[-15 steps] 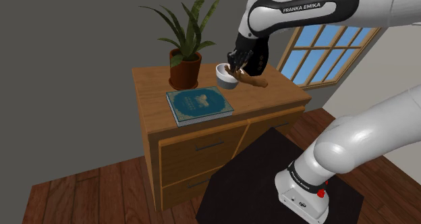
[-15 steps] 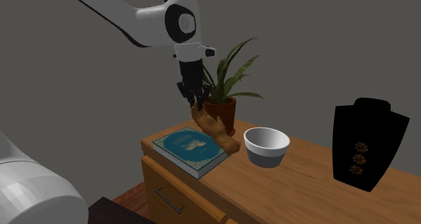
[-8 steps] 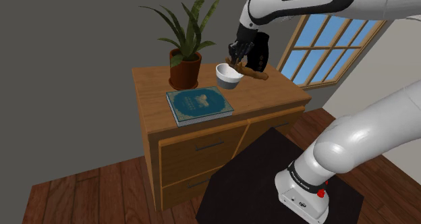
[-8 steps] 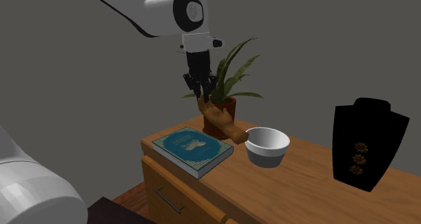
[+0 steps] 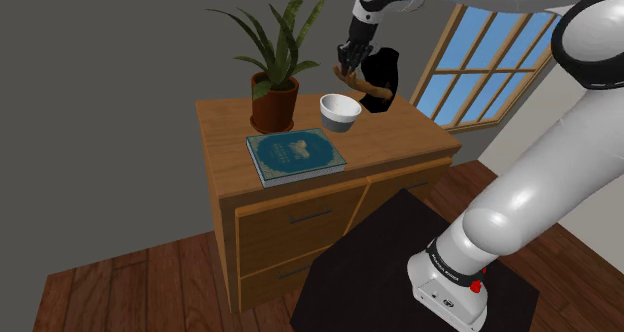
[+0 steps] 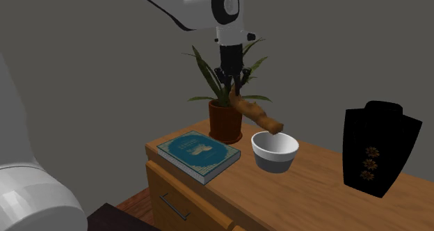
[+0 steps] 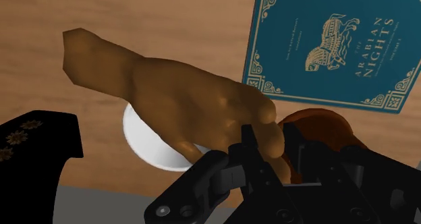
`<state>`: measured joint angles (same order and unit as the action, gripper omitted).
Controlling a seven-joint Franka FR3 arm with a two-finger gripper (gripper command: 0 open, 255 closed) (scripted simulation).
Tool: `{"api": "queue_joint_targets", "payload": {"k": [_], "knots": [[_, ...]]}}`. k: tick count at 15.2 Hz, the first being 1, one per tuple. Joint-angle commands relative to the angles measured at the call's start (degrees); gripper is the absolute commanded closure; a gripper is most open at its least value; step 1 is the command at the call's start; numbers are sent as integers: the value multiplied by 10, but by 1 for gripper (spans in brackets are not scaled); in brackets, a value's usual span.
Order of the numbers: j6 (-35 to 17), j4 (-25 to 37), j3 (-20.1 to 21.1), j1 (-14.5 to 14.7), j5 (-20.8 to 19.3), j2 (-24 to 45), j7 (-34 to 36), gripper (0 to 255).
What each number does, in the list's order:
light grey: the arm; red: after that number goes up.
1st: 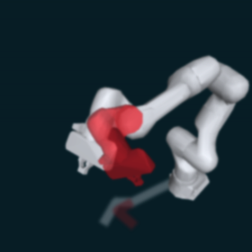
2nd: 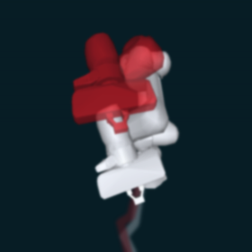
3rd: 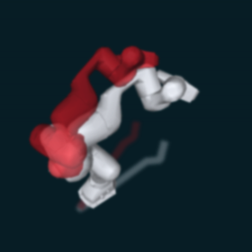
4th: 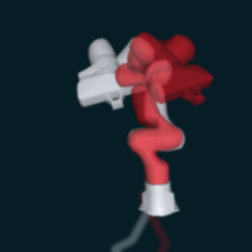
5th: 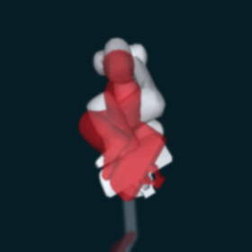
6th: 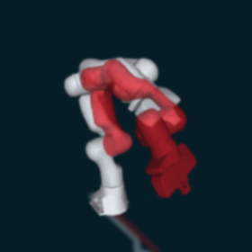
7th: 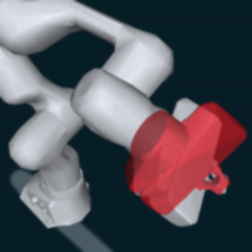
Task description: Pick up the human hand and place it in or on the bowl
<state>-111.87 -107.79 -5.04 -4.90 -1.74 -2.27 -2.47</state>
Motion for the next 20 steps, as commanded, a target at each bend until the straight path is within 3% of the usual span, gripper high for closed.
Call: {"api": "queue_joint_targets", "payload": {"k": [1, 5, 6, 20], "knots": [[20, 73, -9, -8, 7, 53, -20, 255], [64, 205, -21, -26, 22, 140, -51, 255], [85, 264, -24, -34, 29, 179, -63, 255], [-23, 157, -23, -33, 29, 179, -62, 255]]}}
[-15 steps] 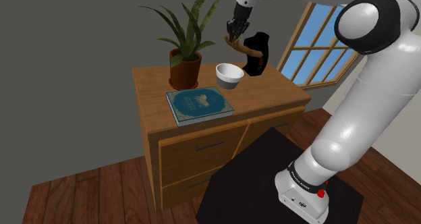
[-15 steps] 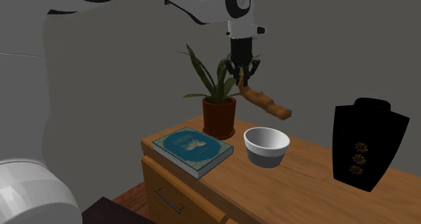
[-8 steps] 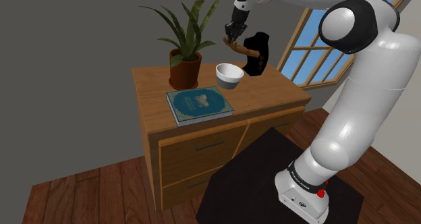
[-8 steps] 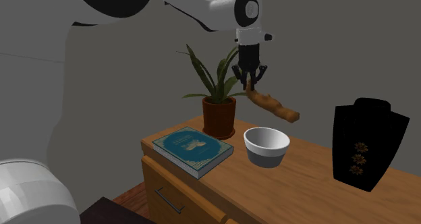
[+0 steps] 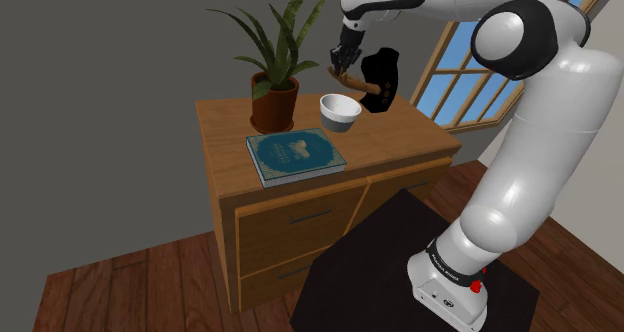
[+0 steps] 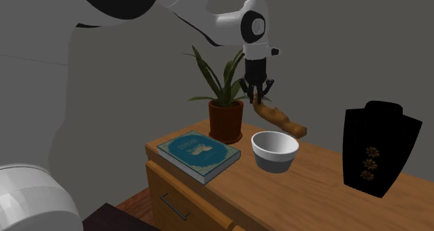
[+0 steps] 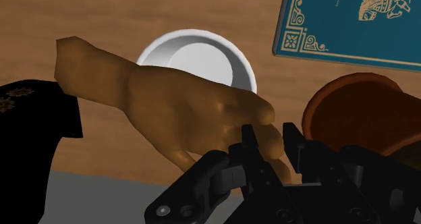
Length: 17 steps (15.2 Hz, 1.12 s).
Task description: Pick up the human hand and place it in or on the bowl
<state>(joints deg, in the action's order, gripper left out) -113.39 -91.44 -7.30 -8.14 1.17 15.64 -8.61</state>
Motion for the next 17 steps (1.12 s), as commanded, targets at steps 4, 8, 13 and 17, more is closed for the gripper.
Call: {"api": "queue_joint_targets", "payload": {"k": [4, 8, 13, 17], "knots": [[-36, -31, 0, 0, 1, 5, -1, 255], [-65, -52, 1, 0, 2, 12, -2, 255], [-72, -58, 1, 0, 2, 14, -2, 255], [-72, -58, 1, 0, 2, 14, -2, 255]]}}
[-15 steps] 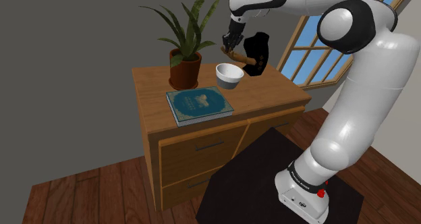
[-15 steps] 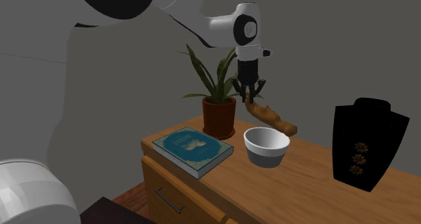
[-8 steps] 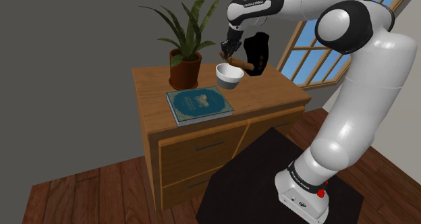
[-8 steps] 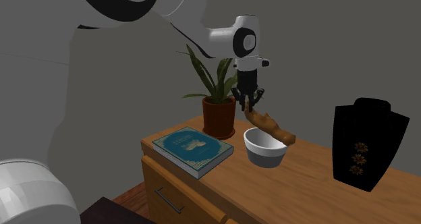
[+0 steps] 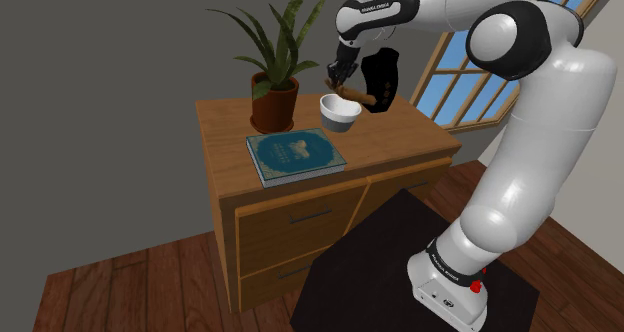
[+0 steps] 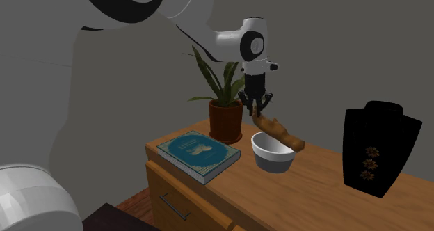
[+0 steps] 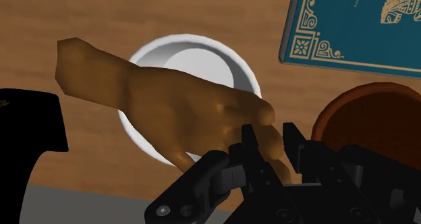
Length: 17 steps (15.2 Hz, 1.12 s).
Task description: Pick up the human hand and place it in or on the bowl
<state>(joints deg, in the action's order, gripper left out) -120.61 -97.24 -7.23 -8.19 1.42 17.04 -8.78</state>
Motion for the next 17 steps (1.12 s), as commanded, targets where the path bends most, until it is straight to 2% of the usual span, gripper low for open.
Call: {"api": "queue_joint_targets", "payload": {"k": [1, 6, 10, 17], "knots": [[0, 0, 0, 0, 0, 0, 0, 0], [0, 0, 0, 0, 0, 0, 0, 0], [63, 38, -1, 1, -4, -25, 2, 0], [63, 38, -1, 1, -4, -25, 2, 0]]}}
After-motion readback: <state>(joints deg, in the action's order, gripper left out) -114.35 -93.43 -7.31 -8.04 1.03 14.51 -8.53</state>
